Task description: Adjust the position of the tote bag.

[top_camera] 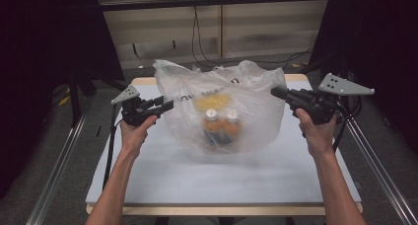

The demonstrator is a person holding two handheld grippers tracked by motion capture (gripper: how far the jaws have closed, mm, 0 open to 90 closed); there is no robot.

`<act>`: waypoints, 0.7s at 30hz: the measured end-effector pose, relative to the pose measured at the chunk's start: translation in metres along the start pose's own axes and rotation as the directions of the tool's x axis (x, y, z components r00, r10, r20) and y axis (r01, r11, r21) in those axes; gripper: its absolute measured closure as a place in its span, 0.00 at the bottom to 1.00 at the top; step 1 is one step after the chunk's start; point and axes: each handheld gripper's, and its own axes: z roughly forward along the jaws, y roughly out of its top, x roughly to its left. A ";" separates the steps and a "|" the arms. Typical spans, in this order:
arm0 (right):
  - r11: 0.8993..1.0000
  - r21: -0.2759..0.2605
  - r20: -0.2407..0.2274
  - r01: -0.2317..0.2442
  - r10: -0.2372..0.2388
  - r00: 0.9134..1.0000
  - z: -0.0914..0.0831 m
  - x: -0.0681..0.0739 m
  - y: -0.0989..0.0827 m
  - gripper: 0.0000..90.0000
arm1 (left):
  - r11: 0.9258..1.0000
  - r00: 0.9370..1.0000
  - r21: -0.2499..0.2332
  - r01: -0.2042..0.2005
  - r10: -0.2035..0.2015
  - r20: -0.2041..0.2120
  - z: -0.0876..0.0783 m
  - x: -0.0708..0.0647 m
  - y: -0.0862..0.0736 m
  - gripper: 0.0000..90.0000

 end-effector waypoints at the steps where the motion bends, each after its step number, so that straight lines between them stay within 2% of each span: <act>1: 1.000 0.000 -0.001 0.000 0.000 1.000 -0.001 0.000 0.000 1.00 | 1.000 1.000 0.010 -0.020 0.020 0.005 0.000 -0.001 0.001 0.83; 3: 1.000 -0.001 0.001 0.000 0.000 1.000 -0.002 0.000 0.000 1.00 | 1.000 1.000 0.003 -0.024 0.024 0.015 0.001 -0.003 0.001 0.95; 4: 1.000 0.001 0.001 0.001 -0.001 1.000 -0.002 0.000 0.000 1.00 | 1.000 0.999 -0.002 -0.030 0.030 0.024 0.000 -0.003 0.002 0.95; 5: 1.000 -0.003 0.004 -0.002 0.002 1.000 -0.004 -0.001 0.000 1.00 | 0.999 0.999 -0.005 -0.041 0.041 0.014 -0.003 -0.006 0.004 0.99; 11: 1.000 0.000 0.012 -0.009 0.009 1.000 -0.006 -0.003 0.000 1.00 | 0.996 0.996 -0.037 -0.087 0.088 0.013 -0.018 -0.018 0.012 1.00; 13: 1.000 -0.003 0.024 -0.014 0.014 1.000 -0.009 -0.005 0.000 1.00 | 0.992 0.993 -0.047 -0.119 0.120 0.018 -0.027 -0.024 0.016 1.00; 14: 1.000 -0.002 0.029 -0.013 0.013 0.999 -0.010 -0.006 0.000 1.00 | 0.991 0.991 -0.049 -0.125 0.127 0.037 -0.029 -0.025 0.017 1.00; 17: 1.000 0.000 0.036 -0.021 0.021 0.999 -0.013 -0.007 0.000 1.00 | 0.990 0.990 -0.060 -0.126 0.129 0.050 -0.031 -0.030 0.018 1.00; 18: 1.000 -0.005 0.042 -0.021 0.021 0.999 -0.015 -0.007 0.000 1.00 | 0.988 0.986 -0.060 -0.144 0.148 0.071 -0.033 -0.033 0.019 1.00; 20: 1.000 -0.002 0.045 -0.024 0.024 0.999 -0.016 -0.007 0.000 1.00 | 0.988 0.986 -0.055 -0.147 0.151 0.074 -0.034 -0.035 0.019 1.00; 21: 1.000 -0.001 0.046 -0.025 0.025 0.999 -0.018 -0.008 -0.001 1.00 | 0.985 0.983 -0.050 -0.164 0.167 0.072 -0.036 -0.039 0.020 1.00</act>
